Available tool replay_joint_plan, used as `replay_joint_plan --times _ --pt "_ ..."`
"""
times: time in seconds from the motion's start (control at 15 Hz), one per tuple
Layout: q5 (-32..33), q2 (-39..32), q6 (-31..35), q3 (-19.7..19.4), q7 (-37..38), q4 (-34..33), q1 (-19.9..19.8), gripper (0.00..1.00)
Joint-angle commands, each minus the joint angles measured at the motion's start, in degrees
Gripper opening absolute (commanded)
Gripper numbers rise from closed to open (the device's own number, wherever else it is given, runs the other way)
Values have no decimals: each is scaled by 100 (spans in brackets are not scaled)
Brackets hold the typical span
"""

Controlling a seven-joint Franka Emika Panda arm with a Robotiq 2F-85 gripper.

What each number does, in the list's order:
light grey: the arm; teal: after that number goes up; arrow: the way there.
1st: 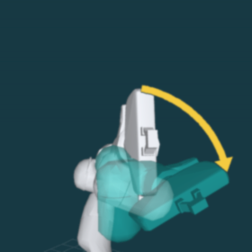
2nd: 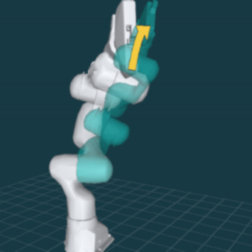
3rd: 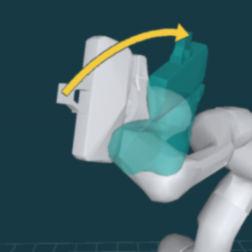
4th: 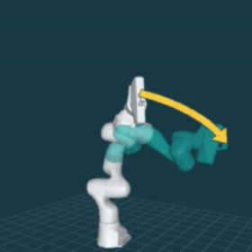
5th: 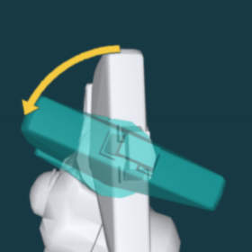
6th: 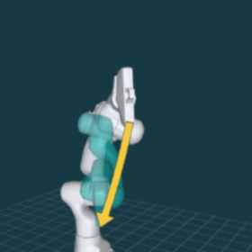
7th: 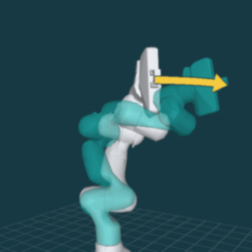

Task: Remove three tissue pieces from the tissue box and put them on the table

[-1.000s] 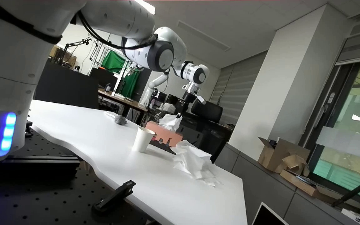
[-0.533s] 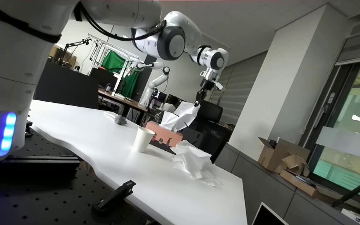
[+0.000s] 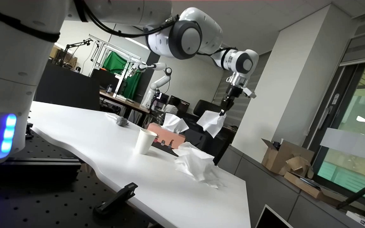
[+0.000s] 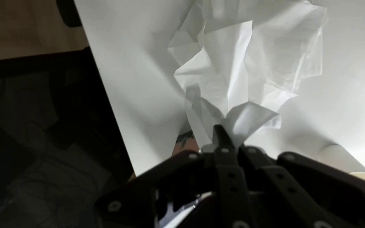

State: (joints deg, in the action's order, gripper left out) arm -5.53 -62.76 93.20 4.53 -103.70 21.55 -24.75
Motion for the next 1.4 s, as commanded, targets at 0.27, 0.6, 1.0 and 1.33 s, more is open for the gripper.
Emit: replay_joint_plan --times 0.27,0.6,1.0,1.33 --pt "160 -1260 1098 -209 179 6 420 0" --pt "609 -1803 1542 -677 687 179 871 0" --pt "1006 -1984 1183 -1122 1062 304 1012 0" --pt "1108 -2006 689 -1299 1054 296 965 0"
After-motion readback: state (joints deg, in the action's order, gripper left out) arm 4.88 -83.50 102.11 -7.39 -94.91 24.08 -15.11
